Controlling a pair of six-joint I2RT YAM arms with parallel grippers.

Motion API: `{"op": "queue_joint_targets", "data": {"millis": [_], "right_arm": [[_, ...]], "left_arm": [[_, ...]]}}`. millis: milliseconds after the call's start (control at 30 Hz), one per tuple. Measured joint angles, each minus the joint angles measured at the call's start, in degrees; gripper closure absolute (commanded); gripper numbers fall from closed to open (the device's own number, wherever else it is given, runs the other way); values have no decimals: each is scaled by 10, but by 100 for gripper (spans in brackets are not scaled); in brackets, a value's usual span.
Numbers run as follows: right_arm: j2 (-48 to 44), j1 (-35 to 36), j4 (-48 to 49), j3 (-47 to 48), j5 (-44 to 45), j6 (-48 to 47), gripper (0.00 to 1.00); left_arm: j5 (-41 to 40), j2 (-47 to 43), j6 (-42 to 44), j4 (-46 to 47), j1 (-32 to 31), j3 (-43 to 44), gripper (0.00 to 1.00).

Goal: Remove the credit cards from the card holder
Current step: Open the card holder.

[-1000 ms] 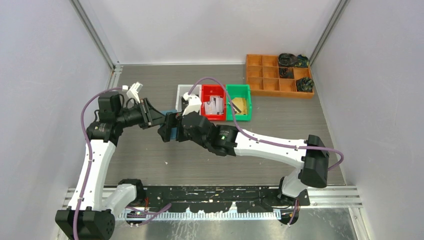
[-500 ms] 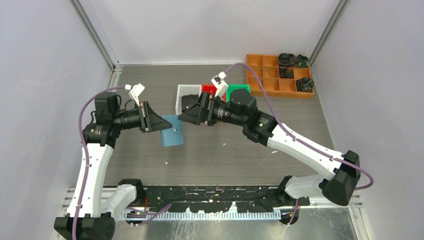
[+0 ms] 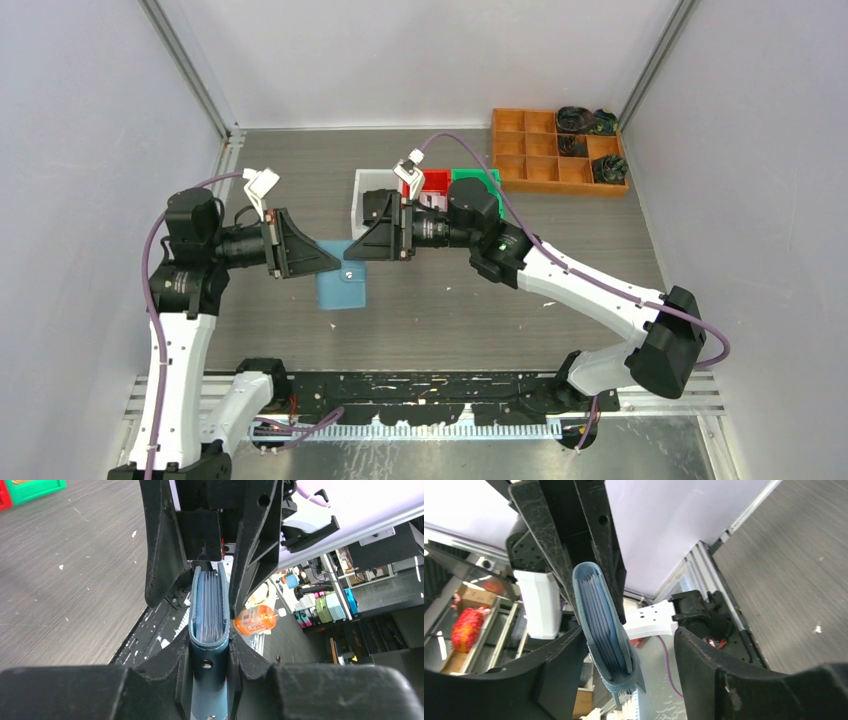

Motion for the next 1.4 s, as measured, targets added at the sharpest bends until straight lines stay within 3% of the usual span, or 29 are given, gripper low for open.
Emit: {"op": "queue_joint_targets", "data": {"millis": [133, 267, 333, 400, 467, 533, 733, 767, 800, 867, 900, 933, 1000, 1400], "right_arm": [[0, 0, 49, 0, -21, 32, 48], [0, 0, 87, 0, -37, 60, 72], [0, 0, 88, -1, -41, 66, 78], [1, -1, 90, -1, -44, 65, 75], [1, -1, 87, -1, -43, 62, 61], [1, -1, 79, -1, -40, 59, 55], [1, -1, 57, -1, -41, 57, 68], [1, -1, 56, -1, -41, 57, 72], [1, -1, 58, -1, -42, 57, 77], [1, -1, 59, 1, -44, 52, 90], [1, -1, 58, 3, -44, 48, 95], [1, -2, 52, 5, -42, 47, 97], [0, -5, 40, 8, -37, 38, 99], [-45, -18, 7, 15, 42, -18, 99]], "left_arm": [[14, -8, -12, 6, 0, 5, 100], [18, -9, -18, 9, 0, 6, 99], [21, -9, -22, 10, 0, 8, 96], [20, -9, -24, 8, 0, 8, 94], [18, -7, -23, 4, 0, 9, 94], [17, -4, -21, 0, 0, 9, 94], [6, 4, -10, -2, 0, 12, 93], [6, 4, -10, -3, 0, 13, 90], [6, 4, -10, -3, 0, 14, 79], [5, 3, -12, -4, 0, 15, 41], [4, 3, -12, -5, 0, 15, 28], [2, 2, -9, -4, 0, 15, 20], [-3, -1, -5, -7, 0, 15, 14], [-7, -45, -15, -13, 0, -15, 30]]}}
